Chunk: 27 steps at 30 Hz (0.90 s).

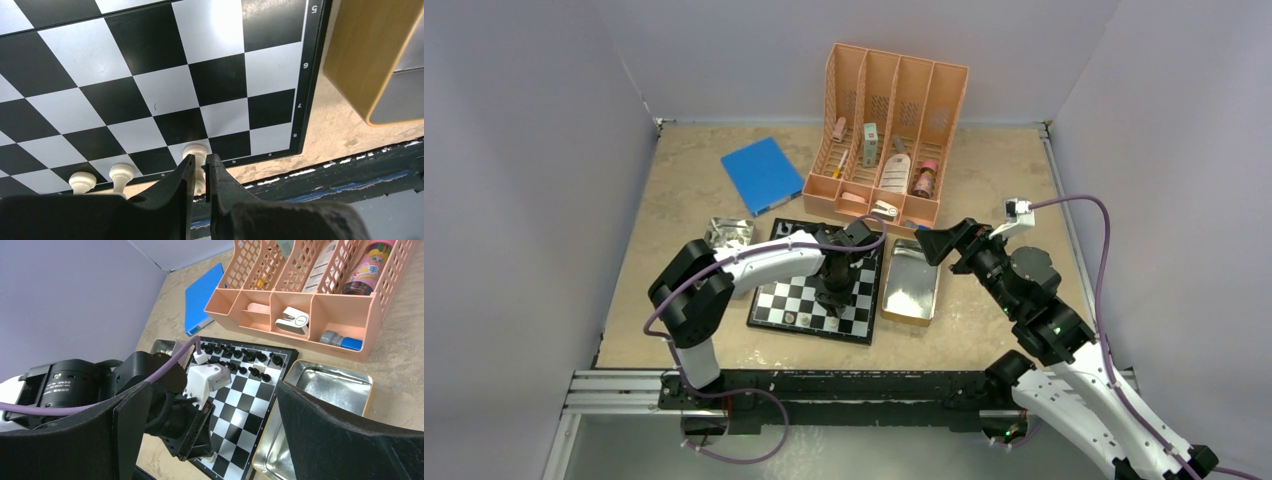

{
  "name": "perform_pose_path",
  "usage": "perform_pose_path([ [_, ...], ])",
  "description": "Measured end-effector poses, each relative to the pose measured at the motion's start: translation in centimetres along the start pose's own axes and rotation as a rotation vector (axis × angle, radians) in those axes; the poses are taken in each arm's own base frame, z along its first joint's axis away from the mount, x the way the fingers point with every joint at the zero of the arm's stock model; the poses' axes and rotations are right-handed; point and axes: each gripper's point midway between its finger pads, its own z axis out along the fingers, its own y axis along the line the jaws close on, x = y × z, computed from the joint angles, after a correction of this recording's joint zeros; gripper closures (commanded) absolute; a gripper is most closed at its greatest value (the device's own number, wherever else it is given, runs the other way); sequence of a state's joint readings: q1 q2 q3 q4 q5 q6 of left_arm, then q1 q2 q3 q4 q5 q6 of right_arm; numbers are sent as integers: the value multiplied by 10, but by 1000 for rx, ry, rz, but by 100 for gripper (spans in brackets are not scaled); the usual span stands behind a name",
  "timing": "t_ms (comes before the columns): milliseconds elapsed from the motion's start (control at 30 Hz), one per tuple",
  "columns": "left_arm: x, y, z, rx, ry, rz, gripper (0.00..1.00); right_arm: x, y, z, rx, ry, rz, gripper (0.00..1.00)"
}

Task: Set up the chess pieces on the board
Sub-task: Place the chess piece on the chessboard.

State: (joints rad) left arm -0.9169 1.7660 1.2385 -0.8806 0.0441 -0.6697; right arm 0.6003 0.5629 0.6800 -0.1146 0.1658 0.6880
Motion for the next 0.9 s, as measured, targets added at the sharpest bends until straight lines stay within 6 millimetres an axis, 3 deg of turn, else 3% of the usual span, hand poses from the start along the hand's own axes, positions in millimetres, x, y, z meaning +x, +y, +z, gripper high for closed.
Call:
perform_pose_path([
  [900,1,1,4,-8,14,-1,89,0,0,0,1,1,0,3],
])
